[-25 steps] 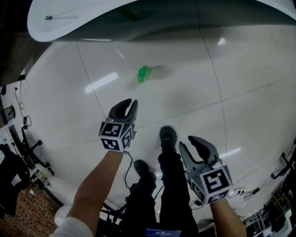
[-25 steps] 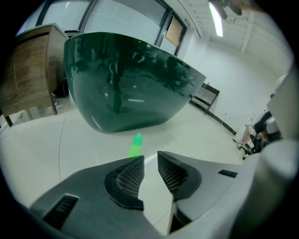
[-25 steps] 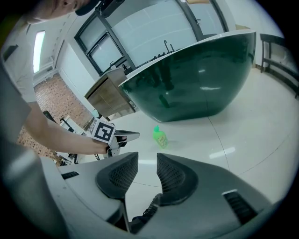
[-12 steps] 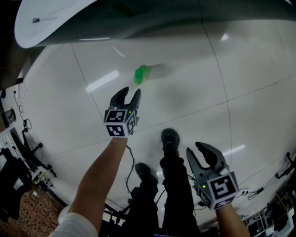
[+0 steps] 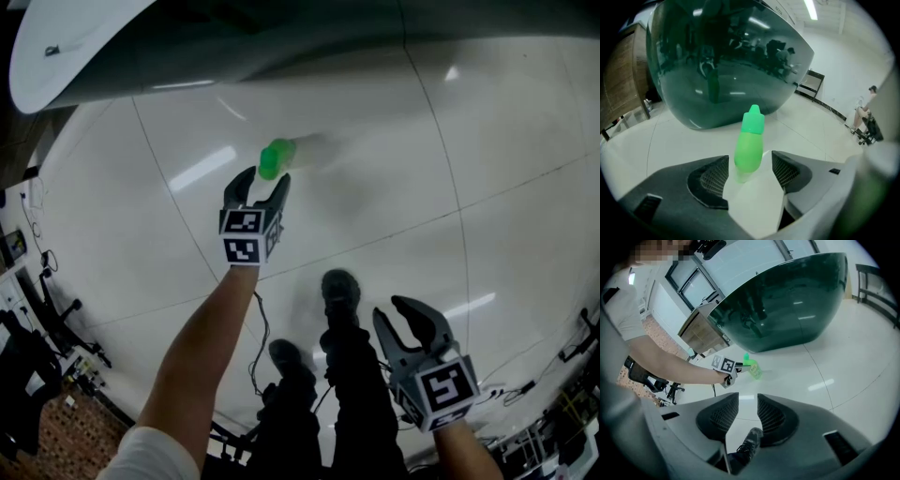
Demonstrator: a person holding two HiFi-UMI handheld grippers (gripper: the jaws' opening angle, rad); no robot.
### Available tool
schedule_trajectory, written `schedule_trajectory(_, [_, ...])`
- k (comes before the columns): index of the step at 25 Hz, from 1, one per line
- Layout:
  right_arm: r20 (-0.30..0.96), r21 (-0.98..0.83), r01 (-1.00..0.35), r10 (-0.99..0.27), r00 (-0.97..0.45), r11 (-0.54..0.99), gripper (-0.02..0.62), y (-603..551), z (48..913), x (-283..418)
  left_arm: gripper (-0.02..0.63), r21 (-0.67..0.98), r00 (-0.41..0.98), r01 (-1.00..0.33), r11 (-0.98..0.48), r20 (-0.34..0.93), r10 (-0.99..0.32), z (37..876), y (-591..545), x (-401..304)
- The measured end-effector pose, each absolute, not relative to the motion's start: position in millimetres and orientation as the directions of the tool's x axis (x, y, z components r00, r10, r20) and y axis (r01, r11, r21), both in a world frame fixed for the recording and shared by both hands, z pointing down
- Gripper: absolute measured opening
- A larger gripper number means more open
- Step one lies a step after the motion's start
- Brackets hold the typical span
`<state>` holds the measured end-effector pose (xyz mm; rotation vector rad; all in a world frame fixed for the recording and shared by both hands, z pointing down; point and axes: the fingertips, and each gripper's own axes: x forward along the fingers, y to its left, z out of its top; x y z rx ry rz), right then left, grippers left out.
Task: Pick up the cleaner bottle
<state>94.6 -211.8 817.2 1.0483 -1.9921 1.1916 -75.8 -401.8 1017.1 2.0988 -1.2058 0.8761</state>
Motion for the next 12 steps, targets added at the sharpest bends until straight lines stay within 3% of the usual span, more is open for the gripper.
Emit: schedule_trajectory(12, [0.823, -0.401, -0.872, -0.308, -0.478, 0.281, 0.123, -203.8, 841.4, 107.8, 0.280, 0.080, 0.369, -0.877, -0.473, 0.743, -0.558, 1054.2, -431.4, -62.5])
